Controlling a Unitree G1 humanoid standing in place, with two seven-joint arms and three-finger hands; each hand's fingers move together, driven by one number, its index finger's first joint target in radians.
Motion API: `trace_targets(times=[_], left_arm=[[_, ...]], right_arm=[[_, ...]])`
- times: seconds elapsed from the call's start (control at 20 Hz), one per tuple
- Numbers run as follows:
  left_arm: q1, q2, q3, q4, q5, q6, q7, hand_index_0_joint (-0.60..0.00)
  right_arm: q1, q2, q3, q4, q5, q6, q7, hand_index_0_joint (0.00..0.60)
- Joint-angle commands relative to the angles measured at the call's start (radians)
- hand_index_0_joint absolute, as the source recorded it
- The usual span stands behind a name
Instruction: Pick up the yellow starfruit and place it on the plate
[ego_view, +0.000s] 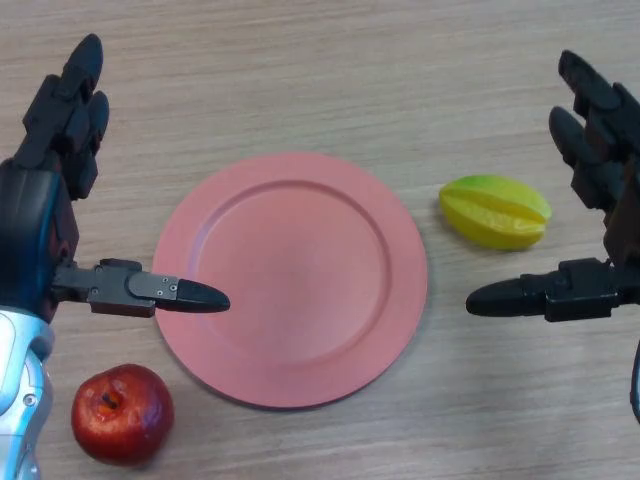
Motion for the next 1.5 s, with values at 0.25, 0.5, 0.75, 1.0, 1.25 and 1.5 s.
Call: trace_targets(times=[0.25,0.5,0.75,1.0,1.25,1.5], left_arm=[[-0.012,0.026,0.061,-0.076,-0.009,-0.123,0.018,0.000],[-0.016,0.029,0.065,-0.077,-0.024,-0.114,0.022,0.000],[-0.013,0.025,0.047,-0.067,0.007,-0.118,0.001,0.000],[0.014,0.014,0.041,-0.078,0.000,-0.090,-0.014,0.000],[-0.007,0.018,0.038,-0.073,-0.019,-0.057,-0.014,0.000],[-0.024,0.024,0.039,-0.057,-0.034,-0.058,-0.019,0.000]], right_arm=[[-0.033,-0.015,-0.008,-0.060,-0.001,-0.145,-0.038,0.000],[-0.038,-0.021,-0.023,-0.068,0.019,-0.124,-0.034,0.000],[-0.060,-0.031,-0.028,0.022,0.012,-0.188,-0.028,0.000],[-0.135,-0.049,-0.030,0.187,-0.012,-0.276,-0.013,0.000],[-0.248,-0.067,-0.016,0.501,-0.109,-0.496,-0.031,0.000],[-0.354,-0.089,-0.009,0.779,-0.201,-0.673,-0.073,0.000]])
